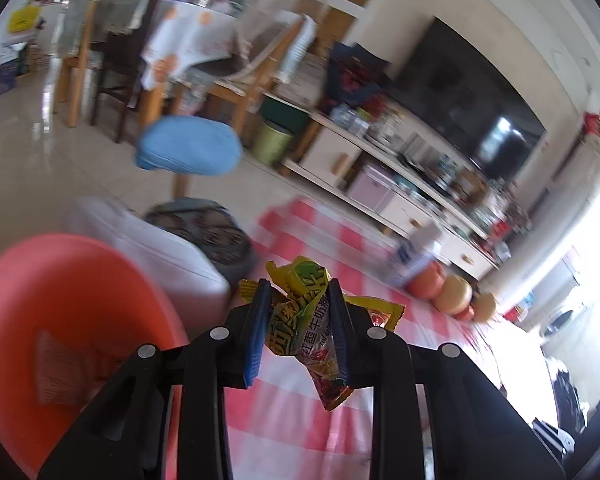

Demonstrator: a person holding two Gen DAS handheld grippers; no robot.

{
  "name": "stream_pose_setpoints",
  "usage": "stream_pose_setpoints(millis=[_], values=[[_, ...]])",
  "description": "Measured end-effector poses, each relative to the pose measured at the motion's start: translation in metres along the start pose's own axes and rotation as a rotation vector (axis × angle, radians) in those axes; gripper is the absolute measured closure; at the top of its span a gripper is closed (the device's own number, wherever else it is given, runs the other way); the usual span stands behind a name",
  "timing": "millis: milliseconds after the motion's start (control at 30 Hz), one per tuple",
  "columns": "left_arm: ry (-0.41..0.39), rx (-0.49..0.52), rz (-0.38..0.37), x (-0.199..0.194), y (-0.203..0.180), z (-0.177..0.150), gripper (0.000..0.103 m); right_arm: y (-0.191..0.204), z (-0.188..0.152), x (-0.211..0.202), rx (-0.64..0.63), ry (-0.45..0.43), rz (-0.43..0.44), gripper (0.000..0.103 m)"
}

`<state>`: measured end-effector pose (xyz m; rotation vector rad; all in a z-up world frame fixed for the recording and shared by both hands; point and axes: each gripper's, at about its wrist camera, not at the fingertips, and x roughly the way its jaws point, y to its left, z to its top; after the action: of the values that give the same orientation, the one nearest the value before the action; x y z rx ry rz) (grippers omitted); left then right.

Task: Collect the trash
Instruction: 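Carry both packets over the pink bucket and open both grippers to drop them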

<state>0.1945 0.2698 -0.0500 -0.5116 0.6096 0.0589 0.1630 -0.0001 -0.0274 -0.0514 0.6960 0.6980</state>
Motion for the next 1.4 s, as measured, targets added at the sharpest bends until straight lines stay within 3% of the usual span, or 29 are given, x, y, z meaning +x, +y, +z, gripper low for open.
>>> stream_pose_setpoints(millis=[400,633,667,733,800,900,967,1100,1233,1400], values=[[-0.058,-0.145,0.247,-0.038,0.11,0.024,0.073,0.12,0.041,0.085,-0.142,0.06,0.218,0.07],[-0.036,-0.226,0.341,-0.036,0.15,0.026,0.072,0.153,0.042,0.142,-0.154,0.12,0.247,0.069],[-0.025,-0.24,0.355,-0.034,0.155,0.026,0.07,0.153,0.04,0.148,-0.148,0.134,0.248,0.062],[-0.014,-0.269,0.371,-0.033,0.16,0.026,0.056,0.146,0.036,0.155,-0.095,0.146,0.255,0.053],[-0.022,-0.296,0.393,-0.035,0.165,0.025,0.022,0.135,0.034,0.149,-0.03,0.127,0.271,0.039],[-0.042,-0.323,0.433,-0.038,0.167,0.026,0.014,0.118,0.029,0.132,0.011,0.092,0.234,0.025],[-0.042,-0.331,0.446,-0.036,0.167,0.025,0.012,0.108,0.026,0.121,0.028,0.076,0.212,0.021],[-0.063,-0.307,0.415,-0.033,0.152,0.022,0.012,0.093,0.014,0.1,0.044,0.061,0.158,0.015],[-0.136,-0.243,0.358,-0.032,0.129,0.019,0.012,0.087,-0.002,0.083,-0.005,0.069,0.109,0.014],[-0.177,-0.184,0.247,-0.025,0.1,0.015,0.009,0.075,-0.011,0.063,-0.002,0.059,0.102,0.014]])
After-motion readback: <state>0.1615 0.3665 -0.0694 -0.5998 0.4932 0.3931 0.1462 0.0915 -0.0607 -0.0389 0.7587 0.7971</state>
